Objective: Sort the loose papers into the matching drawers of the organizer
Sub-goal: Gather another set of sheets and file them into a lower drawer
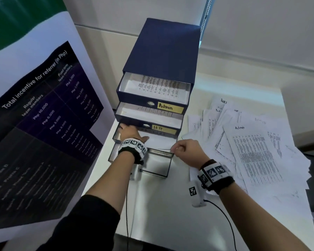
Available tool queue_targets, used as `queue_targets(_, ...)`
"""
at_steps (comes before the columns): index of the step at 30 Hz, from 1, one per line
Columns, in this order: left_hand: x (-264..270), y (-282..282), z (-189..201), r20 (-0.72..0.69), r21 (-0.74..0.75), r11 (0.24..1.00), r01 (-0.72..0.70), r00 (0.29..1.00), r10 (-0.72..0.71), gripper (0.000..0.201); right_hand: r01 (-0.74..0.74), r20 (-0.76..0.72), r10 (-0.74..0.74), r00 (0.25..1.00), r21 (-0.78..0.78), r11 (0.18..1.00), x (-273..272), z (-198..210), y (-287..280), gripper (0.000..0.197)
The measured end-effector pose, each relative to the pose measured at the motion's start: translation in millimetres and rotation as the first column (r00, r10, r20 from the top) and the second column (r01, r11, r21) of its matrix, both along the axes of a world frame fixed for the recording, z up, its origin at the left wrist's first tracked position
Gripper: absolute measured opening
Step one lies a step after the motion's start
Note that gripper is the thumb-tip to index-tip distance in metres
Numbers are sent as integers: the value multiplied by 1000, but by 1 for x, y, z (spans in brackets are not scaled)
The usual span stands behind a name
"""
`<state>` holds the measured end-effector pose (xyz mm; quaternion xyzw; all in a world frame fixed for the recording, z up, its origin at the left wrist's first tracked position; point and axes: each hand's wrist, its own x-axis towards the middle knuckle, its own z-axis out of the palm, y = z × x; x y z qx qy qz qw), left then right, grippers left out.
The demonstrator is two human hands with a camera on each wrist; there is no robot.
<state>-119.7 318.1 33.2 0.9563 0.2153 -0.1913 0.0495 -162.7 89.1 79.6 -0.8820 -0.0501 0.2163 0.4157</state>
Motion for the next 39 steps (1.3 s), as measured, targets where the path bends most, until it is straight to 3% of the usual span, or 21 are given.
queue_targets(3, 10, 7, -6, 9, -158, 980, -118, 993, 121, 86, -117, 122, 126, 984, -80, 990, 2, -1, 15, 26)
queue_targets(8, 4, 16, 6, 116, -380, 905, -192, 961, 253, 34, -180, 70, 190, 979, -133, 975, 1, -9, 28, 33)
queue_targets(10, 5, 23, 14, 23, -604, 750, -270, 935, 355, 19, -116, 45, 120, 992, -75, 990, -1, -7, 30, 30)
queue_targets(11, 6, 28, 22, -113, -722, 602, -341, 917, 383, 12, -38, 9, 38, 999, -22, 999, -1, -9, 30, 26)
queue_targets(13, 5, 43, 34, -382, -812, 358, -460, 884, 270, 29, 227, -214, -192, 958, 154, 962, -2, -8, 28, 18)
queue_targets(15, -13, 58, 48, -453, -841, 246, -482, 875, 169, 41, 455, -463, -306, 832, 255, 853, -2, -6, 25, 44)
queue_targets(16, -28, 64, 58, -481, -840, 201, -503, 864, 152, 35, 510, -536, -321, 781, 250, 823, -2, -3, 23, 57)
queue_targets(18, -63, 70, 72, -522, -839, 96, -536, 842, 134, 13, 493, -587, -282, 759, 234, 838, -6, 4, 24, 65)
queue_targets(19, -83, 74, 72, -527, -842, 79, -534, 845, 95, 8, 456, -588, -247, 770, 237, 858, -10, 4, 26, 60)
queue_targets(22, -137, 80, 68, -526, -842, 145, -519, 850, -12, 46, 397, -556, -203, 806, 254, 882, -30, -5, 38, 59)
queue_targets(23, -149, 81, 62, -526, -842, 151, -518, 850, -17, 51, 396, -534, -213, 819, 257, 881, -37, -10, 43, 61)
queue_targets(25, -164, 81, 58, -464, -864, 169, -475, 880, 101, 44, 335, -495, -172, 852, 263, 905, -54, -17, 50, 54)
queue_targets(27, -167, 89, 49, -360, -871, 220, -439, 876, 322, 54, 222, -538, -12, 843, 327, 919, -73, -19, 51, 40)
queue_targets(28, -168, 98, 45, -309, -873, 251, -418, 872, 379, 66, 176, -586, 83, 806, 370, 912, -84, -17, 51, 37)
queue_targets(30, -170, 120, 35, -243, -856, 361, -371, 904, 353, 88, 108, -650, 200, 733, 401, 910, -102, -21, 51, 29)
queue_targets(31, -172, 132, 25, -226, -841, 412, -350, 920, 320, 93, 96, -650, 196, 734, 385, 918, -107, -23, 52, 27)
queue_targets(33, -180, 142, 35, -220, -822, 479, -309, 947, 233, 106, 181, -577, 71, 813, 367, 912, -108, -31, 54, 33)
queue_targets(35, -194, 135, 72, -200, -868, 438, -236, 972, 127, 92, 315, -492, -89, 866, 398, 862, -104, -33, 61, 30)
queue_targets(37, -205, 134, 93, -175, -908, 365, -205, 978, 115, 69, 356, -473, -125, 872, 440, 824, -102, -31, 71, 19)
queue_targets(39, -212, 140, 104, -137, -927, 313, -206, 964, 228, 80, 328, -515, -64, 855, 440, 836, -100, -29, 79, 24)
